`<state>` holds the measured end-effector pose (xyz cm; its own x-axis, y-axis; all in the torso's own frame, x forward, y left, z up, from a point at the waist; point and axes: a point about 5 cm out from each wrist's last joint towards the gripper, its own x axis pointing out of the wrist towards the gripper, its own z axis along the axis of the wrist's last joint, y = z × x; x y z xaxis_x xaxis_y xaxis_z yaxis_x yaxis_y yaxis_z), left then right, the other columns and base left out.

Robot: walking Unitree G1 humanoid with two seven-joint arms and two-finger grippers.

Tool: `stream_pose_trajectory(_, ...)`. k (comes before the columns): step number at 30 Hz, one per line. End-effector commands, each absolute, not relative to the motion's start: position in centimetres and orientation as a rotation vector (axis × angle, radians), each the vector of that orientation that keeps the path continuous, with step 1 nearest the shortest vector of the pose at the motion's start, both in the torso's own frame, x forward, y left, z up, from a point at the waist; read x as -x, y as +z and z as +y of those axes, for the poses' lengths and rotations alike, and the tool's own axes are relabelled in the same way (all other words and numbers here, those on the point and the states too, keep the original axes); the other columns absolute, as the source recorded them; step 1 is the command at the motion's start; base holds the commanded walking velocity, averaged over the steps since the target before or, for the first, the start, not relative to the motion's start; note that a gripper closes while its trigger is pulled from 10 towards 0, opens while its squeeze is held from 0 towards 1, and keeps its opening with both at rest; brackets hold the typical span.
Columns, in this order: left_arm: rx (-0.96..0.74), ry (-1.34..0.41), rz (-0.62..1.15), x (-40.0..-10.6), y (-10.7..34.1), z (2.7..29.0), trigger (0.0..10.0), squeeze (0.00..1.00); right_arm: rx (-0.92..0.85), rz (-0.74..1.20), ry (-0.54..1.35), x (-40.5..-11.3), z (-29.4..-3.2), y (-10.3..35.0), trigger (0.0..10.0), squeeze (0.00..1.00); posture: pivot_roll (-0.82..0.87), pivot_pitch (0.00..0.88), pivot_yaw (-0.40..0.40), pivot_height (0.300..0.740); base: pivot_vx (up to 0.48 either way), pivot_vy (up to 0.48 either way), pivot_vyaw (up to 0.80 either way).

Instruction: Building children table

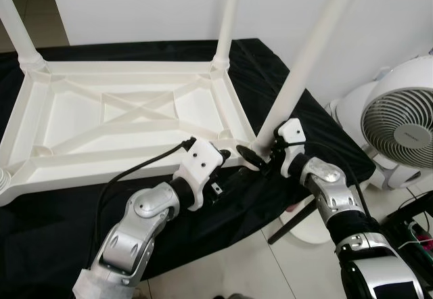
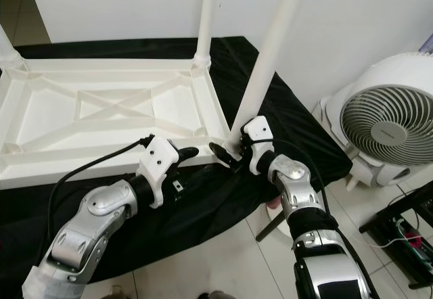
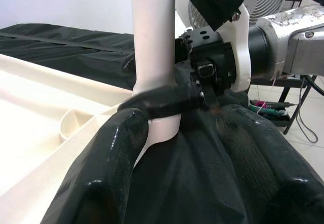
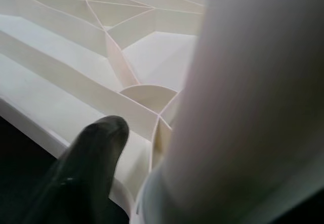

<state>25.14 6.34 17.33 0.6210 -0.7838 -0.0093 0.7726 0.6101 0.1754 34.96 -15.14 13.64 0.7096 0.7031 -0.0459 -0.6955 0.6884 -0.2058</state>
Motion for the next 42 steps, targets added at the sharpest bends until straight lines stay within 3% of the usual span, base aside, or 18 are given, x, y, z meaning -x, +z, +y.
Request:
stream_pose_trajectory(1, -0.163, -0.889, -0.075, -25.0, 17.4, 6.2, 10.0, 0.00, 0.223, 0.027, 0.835, -34.6, -14.8, 12.3, 0.0, 0.00, 0.09, 0.060, -0.103, 0.740, 0.000, 0.000, 0.00)
stream_pose_trajectory(13, -0.179, -0.917, -0.063, -24.9, 16.9, 6.1, 10.0, 0.00, 0.214, 0.061, 0.860, -34.4, -15.2, 11.4, 0.0, 0.00, 0.08, 0.063, -0.109, 0.740, 0.000, 0.000, 0.00)
stream_pose_trajectory(26, -0.154, -0.894, -0.061, -24.7, 17.0, 6.1, 10.0, 0.00, 0.169, 0.067, 0.537, -34.9, -15.6, 10.5, 0.0, 0.00, 0.08, 0.070, -0.120, 0.740, 0.000, 0.000, 0.00)
stream_pose_trajectory(34, -0.137, -0.883, -0.063, -24.6, 17.0, 6.0, 10.0, 0.00, 0.013, 0.068, 0.322, -34.1, -13.4, 9.7, 0.0, 0.00, 0.08, 0.064, -0.125, 0.740, 0.000, 0.000, 0.00)
stream_pose_trajectory(42, -0.130, -0.891, -0.058, -24.4, 16.9, 5.8, 10.0, 0.00, -0.012, 0.016, 0.143, -33.5, -11.5, 10.0, 0.0, 0.00, 0.08, 0.060, -0.126, 0.740, 0.000, 0.000, 0.00)
